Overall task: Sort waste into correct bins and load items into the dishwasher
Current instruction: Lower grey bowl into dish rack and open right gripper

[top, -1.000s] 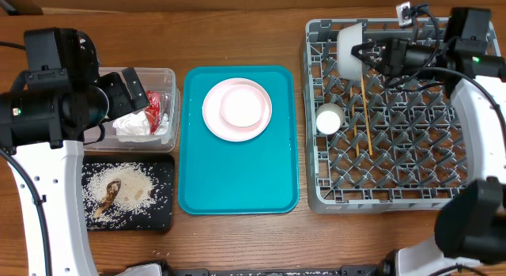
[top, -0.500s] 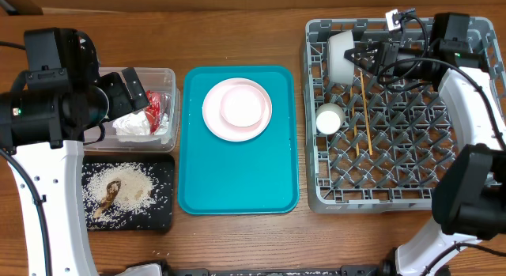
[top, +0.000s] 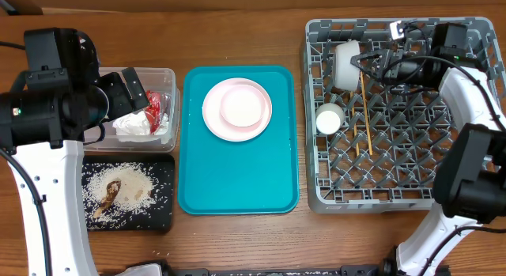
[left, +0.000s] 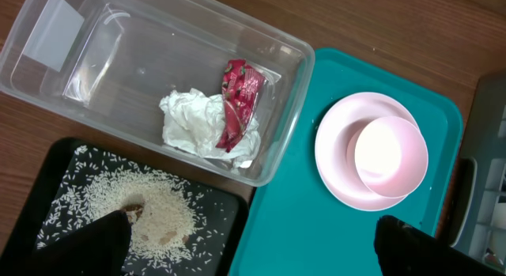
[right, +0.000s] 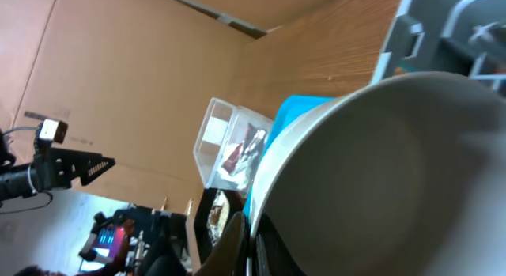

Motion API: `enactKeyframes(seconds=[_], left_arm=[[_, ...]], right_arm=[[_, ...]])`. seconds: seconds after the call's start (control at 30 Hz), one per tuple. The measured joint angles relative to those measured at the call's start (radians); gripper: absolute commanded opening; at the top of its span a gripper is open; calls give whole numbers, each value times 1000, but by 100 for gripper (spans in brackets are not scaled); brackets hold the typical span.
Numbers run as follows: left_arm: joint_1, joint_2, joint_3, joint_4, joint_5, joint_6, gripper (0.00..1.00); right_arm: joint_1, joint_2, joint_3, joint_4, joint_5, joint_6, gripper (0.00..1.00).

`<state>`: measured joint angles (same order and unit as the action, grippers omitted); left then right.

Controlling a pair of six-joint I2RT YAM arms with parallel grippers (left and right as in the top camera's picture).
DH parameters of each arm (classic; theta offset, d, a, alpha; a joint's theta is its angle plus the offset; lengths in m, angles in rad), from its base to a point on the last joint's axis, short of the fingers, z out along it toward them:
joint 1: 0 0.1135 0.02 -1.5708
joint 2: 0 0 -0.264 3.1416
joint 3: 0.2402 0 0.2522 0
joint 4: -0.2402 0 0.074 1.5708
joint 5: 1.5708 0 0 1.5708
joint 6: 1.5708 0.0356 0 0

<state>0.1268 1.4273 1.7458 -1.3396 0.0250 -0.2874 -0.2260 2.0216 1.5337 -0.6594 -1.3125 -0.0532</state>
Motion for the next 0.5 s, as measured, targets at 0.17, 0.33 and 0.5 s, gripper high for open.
enactKeyframes(seconds=[0.17, 0.33, 0.5], left_arm=[[0, 0, 0, 0, 0, 0, 100], [0, 0, 0, 0, 0, 0, 100], [0, 0, 0, 0, 0, 0, 100]], right_arm=[[-3, 0, 1, -13, 15, 1, 4], [-3, 0, 5, -26, 33, 1, 4], [-15, -1, 9, -34, 45, 1, 4]])
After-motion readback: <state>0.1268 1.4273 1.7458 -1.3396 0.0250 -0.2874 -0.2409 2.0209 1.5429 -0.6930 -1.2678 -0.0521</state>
